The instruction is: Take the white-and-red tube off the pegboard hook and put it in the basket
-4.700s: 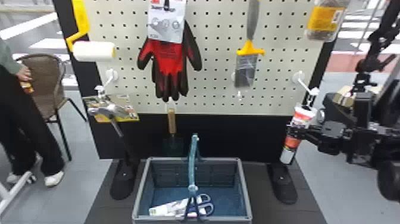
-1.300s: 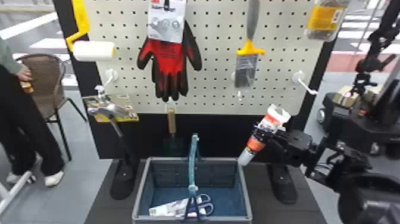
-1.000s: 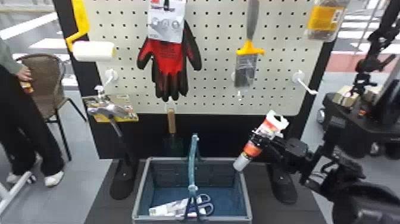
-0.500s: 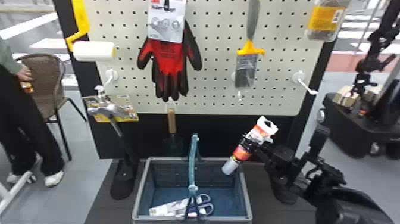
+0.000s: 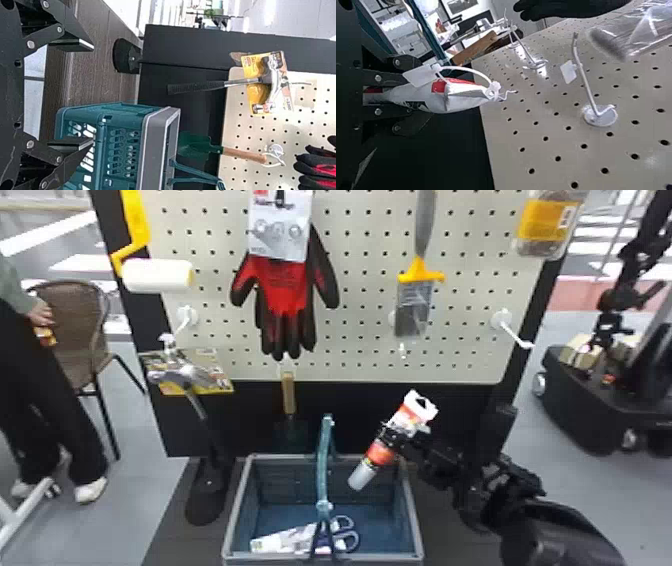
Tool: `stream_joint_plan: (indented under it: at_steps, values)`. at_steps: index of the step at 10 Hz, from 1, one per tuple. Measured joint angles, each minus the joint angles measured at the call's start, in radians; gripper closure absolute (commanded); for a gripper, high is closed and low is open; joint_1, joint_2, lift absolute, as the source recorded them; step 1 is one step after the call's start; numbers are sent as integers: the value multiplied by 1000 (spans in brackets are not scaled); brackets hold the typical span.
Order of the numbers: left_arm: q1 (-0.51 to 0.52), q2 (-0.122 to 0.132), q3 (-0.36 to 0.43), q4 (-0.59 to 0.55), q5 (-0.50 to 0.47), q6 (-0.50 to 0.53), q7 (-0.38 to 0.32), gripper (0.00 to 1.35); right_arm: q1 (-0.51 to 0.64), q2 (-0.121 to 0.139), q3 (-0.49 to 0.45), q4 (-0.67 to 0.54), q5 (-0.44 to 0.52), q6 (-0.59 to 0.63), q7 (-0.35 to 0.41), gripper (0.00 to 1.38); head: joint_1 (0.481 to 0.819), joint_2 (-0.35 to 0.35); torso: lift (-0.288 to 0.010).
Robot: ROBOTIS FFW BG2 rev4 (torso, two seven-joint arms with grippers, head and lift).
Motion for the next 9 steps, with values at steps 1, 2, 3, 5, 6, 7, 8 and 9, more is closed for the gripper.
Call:
stream_joint_plan:
  at_steps: [1, 2, 3, 5, 6, 7, 8, 9]
  values:
    - [-2, 0, -2, 2, 0, 0, 0, 438, -10, 4, 22, 20, -10, -3, 0, 1098, 549, 0, -100]
    - [-5, 0, -3, 3, 0, 0, 0, 438, -16, 6, 43, 38, -21, -5, 0, 1098, 549, 0, -100]
    - [-6, 0, -3, 6, 0, 0, 0, 438, -21, 8, 65, 54, -33, -7, 0, 1098, 549, 0, -100]
    - [-8, 0, -5, 9, 0, 1, 0, 438, -36, 10, 116, 87, -59, -7, 0, 1099, 549, 0, -100]
    - [-11, 0, -6, 11, 0, 1, 0, 438, -42, 10, 141, 102, -70, -7, 0, 1098, 549, 0, -100]
    - [-12, 0, -8, 12, 0, 1, 0, 438, -45, 10, 158, 110, -78, -7, 0, 1099, 549, 0, -100]
    - [-11, 0, -8, 13, 0, 1, 0, 438, -45, 10, 175, 116, -87, -7, 0, 1099, 549, 0, -100]
    - [-11, 0, -8, 13, 0, 1, 0, 438, -46, 10, 191, 118, -95, -3, 0, 1098, 549, 0, -100]
